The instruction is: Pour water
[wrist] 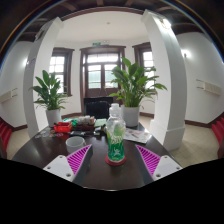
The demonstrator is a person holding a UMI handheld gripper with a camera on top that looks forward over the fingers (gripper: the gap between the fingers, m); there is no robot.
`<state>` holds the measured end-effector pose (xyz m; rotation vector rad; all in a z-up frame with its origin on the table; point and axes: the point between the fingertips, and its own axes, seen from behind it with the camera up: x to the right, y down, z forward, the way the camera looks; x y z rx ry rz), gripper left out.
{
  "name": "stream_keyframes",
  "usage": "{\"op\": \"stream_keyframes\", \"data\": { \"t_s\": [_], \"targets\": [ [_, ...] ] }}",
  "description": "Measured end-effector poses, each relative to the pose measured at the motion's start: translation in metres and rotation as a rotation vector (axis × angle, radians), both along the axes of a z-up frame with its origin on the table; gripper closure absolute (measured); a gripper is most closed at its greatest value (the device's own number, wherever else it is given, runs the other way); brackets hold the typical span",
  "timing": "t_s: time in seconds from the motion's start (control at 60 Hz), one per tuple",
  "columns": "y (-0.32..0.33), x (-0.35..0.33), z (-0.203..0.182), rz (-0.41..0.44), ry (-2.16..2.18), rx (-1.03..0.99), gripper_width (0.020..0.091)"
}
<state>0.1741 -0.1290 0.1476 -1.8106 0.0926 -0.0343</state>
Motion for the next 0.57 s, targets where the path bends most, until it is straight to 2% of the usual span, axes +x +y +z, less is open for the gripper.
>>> {"op": "stream_keyframes", "data": {
  "t_s": [0.317,0.567],
  "targets": [
    [-0.029,-0.026,0.046,-0.008,-0.007,0.036,0.0261],
    [-0.035,-0.041,0.058,0.012,-0.014,0.049,0.0258]
  ]
}}
